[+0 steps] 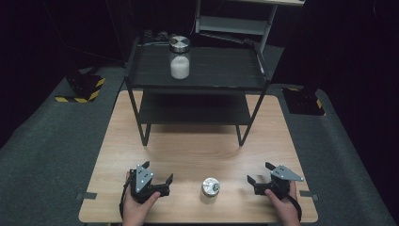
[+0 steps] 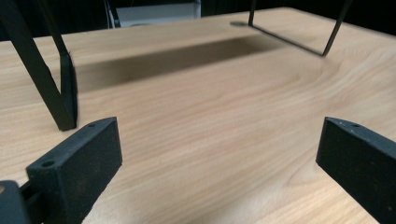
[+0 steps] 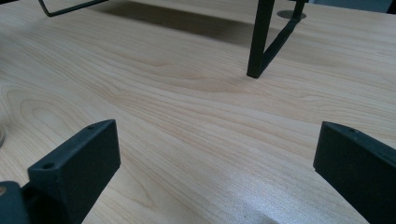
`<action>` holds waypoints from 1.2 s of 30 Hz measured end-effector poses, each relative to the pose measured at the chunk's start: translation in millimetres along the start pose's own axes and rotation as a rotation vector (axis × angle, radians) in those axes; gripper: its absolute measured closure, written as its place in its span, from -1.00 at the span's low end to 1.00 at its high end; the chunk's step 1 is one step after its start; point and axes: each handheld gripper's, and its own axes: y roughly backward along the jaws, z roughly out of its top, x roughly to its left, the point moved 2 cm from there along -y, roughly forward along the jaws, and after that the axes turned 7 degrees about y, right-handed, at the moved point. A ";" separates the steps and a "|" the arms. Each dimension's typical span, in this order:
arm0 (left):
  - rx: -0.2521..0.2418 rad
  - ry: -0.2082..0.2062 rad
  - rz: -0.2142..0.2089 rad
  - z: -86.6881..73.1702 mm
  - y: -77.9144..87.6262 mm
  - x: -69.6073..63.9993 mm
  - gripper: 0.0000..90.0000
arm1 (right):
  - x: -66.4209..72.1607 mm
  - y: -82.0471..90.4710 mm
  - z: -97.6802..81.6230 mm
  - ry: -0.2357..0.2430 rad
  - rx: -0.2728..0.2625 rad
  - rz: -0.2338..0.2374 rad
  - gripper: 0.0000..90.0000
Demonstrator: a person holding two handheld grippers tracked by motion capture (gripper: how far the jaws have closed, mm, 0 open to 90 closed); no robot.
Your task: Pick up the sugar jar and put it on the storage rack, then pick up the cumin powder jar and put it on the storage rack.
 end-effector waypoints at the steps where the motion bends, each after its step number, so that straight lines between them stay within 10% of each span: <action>1: 0.009 -0.004 -0.006 -1.3 -0.9 1.0 -0.99 | 0.6 0.0 0.0 0.001 0.000 -0.003 -0.99; 15: 0.081 -0.090 -0.031 -1.7 -7.9 -3.5 -0.98 | 7.1 -1.4 3.4 0.029 0.020 -0.029 -0.99; 36: 0.115 -0.036 -0.028 1.2 -4.2 3.9 -0.98 | 3.6 -0.2 1.2 0.014 0.007 -0.015 -0.99</action>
